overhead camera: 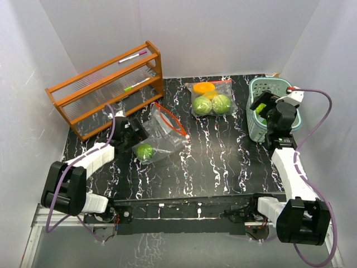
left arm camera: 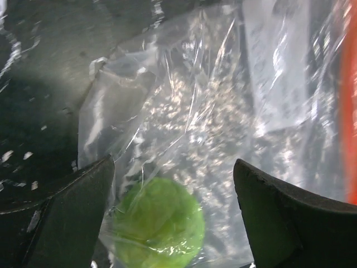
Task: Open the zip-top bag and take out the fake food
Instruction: Place the fake vegetable in the bin, then adjust the zipper food storage bag at the center of the board.
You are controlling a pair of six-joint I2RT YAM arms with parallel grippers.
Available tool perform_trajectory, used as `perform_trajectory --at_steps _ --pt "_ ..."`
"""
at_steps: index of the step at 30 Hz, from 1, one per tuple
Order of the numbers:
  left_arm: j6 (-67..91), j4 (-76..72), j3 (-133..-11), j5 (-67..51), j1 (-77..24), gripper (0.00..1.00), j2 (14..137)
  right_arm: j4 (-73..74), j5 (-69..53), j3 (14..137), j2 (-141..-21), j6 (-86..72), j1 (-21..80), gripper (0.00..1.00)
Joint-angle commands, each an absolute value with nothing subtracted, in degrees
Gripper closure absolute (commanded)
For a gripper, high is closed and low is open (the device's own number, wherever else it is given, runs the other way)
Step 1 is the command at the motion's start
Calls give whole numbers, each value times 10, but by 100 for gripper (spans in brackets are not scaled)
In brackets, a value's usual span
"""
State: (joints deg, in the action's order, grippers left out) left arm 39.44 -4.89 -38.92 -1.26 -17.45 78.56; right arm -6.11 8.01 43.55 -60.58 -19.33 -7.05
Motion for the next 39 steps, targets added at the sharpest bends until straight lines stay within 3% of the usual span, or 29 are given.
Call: perform_trajectory --at_steps 1,12,15,17,22,29,39 --pt "427 -30 -352 -4 -159 16 750 -76 47 479 -590 -160 -16 4" --pt "420 -22 -352 9 -159 34 695 -127 -79 503 -671 -137 184 12" --pt "416 -8 -368 14 -158 45 687 -151 -141 517 -740 -150 218 29" --pt "416 -3 -369 19 -159 50 673 -180 -173 519 -782 -168 230 45" --pt "411 44 -370 45 -158 61 639 -241 -228 530 -882 -196 236 65" --pt "446 31 -291 31 -159 72 577 -312 -245 577 -1025 -197 248 66" --pt "479 -91 -164 18 -159 75 573 -308 -277 725 -1192 -198 291 67"
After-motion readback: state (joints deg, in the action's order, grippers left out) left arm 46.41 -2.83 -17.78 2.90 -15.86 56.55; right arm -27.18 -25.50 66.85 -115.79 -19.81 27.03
